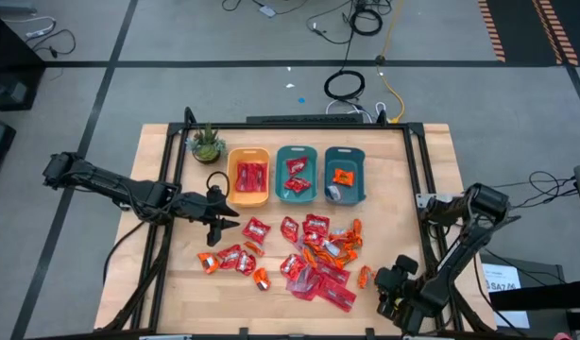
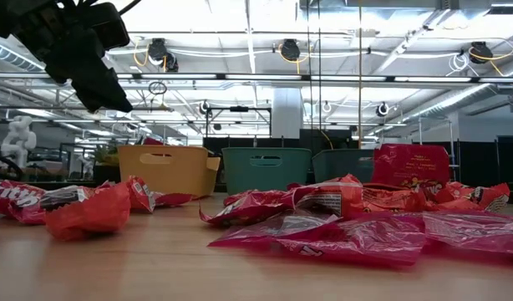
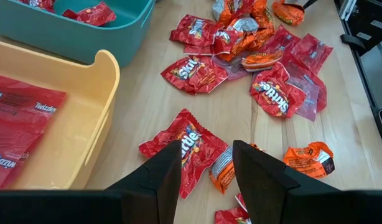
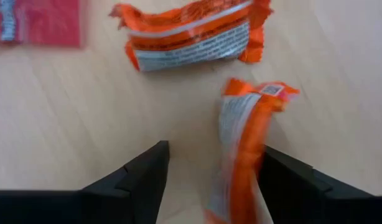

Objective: Sort candy
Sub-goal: Put the orange candy into the top right blue bin

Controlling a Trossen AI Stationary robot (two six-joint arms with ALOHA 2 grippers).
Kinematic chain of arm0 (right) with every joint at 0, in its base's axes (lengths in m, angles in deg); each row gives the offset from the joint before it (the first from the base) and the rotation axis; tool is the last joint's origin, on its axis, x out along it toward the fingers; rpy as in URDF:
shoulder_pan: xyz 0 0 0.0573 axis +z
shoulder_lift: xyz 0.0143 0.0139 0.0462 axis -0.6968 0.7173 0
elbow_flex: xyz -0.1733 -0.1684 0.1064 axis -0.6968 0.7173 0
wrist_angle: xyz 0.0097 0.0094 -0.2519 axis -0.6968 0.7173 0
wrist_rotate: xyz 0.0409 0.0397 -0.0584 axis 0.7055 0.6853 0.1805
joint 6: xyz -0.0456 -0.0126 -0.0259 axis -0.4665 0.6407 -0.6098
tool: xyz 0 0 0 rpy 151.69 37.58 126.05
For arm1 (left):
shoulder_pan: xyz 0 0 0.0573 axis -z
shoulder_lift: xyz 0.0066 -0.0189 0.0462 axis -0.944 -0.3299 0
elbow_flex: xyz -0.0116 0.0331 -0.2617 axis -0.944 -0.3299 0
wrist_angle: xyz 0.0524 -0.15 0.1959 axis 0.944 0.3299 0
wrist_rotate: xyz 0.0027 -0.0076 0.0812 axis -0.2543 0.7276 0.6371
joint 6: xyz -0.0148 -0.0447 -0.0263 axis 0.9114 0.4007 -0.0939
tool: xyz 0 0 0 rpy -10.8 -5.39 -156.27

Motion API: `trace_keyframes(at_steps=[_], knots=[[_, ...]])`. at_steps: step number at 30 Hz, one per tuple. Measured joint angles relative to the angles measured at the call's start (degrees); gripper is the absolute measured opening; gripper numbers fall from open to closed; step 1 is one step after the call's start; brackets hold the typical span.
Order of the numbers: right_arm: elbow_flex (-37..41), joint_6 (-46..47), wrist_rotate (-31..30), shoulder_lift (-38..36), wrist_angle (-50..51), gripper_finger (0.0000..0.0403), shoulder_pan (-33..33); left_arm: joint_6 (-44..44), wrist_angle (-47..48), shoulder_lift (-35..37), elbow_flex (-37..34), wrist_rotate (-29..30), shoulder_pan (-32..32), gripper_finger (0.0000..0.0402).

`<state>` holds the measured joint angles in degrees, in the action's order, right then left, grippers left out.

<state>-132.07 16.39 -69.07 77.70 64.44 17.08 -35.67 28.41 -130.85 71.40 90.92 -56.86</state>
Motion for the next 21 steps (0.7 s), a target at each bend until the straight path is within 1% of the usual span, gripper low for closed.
trace_keyframes(at_steps=[3, 5, 7, 9, 11, 12, 13, 15, 17, 21], knots=[[-0.2, 2.3, 2.1, 2.4, -0.4, 0.0202, -0.1, 0.0, -0.7, 0.0, 0.0, 0.0, 0.0, 0.0153], [-0.2, 3.8, 2.3, 2.7, -0.9, 0.0178, 0.1, 0.0, -1.2, 0.0, 0.0, 0.0, 0.0, 0.0153], [-0.1, 5.1, 1.6, 2.4, -1.3, 0.0143, 0.2, -0.1, -1.3, 0.0, 0.0, 0.0, 0.0, 0.0153], [0.1, 6.2, 0.9, 1.0, -1.0, 0.01, 0.3, -0.1, -1.4, 0.0, 0.0, 0.0, 0.0, 0.0153], [0.3, 6.5, 0.3, -0.7, 0.7, 0.0052, 0.3, -0.2, -1.4, 0.0, 0.0, 0.0, 0.0, 0.0153], [0.4, 6.5, 0.9, -1.6, 2.3, 0.0032, 0.3, -0.2, -1.4, 0.0, 0.0, 0.0, 0.0, 0.0153], [0.6, 6.5, 1.6, -2.7, 3.9, 0.0021, 0.3, -0.2, -1.4, 0.0, 0.0, 0.0, 0.0, 0.0153], [0.6, 7.0, 1.2, -5.4, 7.1, 0.0019, 0.1, -0.2, -1.4, 0.0, 0.0, 0.0, 0.0, 0.0153], [0.4, 8.3, 0.8, -8.5, 11.2, 0.0027, -0.8, -0.2, -1.5, 0.0, 0.0, 0.2, 0.0, 0.0153], [0.4, 7.3, -0.8, -15.6, 19.5, 0.0024, -4.2, -0.2, -1.5, 0.0, 0.0, 0.4, 0.0, 0.0153]])
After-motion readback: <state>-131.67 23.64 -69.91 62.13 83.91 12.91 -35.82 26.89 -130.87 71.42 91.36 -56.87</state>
